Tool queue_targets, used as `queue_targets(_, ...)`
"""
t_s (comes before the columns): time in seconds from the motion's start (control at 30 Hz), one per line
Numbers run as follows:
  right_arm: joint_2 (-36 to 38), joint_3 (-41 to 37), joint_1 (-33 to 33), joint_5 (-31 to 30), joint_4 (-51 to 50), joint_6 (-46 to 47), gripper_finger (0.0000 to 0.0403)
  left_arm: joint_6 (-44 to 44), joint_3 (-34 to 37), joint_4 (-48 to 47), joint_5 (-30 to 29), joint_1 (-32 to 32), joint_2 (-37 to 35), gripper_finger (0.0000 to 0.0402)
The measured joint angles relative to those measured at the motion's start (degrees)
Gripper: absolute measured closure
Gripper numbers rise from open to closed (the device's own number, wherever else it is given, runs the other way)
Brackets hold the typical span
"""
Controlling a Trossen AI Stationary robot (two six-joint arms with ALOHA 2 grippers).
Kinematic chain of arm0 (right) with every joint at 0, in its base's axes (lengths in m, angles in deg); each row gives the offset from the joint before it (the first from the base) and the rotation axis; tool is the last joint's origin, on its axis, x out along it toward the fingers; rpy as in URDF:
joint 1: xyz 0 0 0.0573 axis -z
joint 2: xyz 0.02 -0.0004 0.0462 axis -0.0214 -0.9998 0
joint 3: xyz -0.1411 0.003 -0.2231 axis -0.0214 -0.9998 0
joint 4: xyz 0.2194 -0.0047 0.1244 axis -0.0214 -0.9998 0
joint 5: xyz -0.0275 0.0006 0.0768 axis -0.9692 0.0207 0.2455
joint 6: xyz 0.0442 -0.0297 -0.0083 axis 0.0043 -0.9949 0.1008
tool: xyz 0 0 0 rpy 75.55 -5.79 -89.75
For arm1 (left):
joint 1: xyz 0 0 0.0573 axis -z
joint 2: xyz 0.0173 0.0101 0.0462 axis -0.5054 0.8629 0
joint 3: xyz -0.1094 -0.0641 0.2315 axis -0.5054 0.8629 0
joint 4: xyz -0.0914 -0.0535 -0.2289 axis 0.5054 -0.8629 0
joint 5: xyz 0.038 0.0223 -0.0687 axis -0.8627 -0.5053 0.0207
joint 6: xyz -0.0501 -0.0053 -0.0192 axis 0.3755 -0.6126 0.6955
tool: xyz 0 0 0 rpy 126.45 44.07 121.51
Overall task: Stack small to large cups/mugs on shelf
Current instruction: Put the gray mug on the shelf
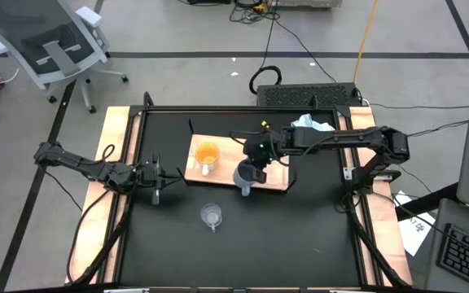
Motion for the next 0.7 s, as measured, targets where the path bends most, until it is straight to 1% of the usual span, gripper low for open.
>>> queue_targets(0.33,-4.69,1.98,2.01,0.02,-2.26,-1.0,0.0399,0.0,-0.01,0.0,0.0,-0.01,0.0,0.0376)
queue_targets(0.7,-5.0,2.09,3.67,0.04,-2.15,-1.52,0.0399,-0.69,0.0,0.0,0.01,0.0,0.0,0.0376)
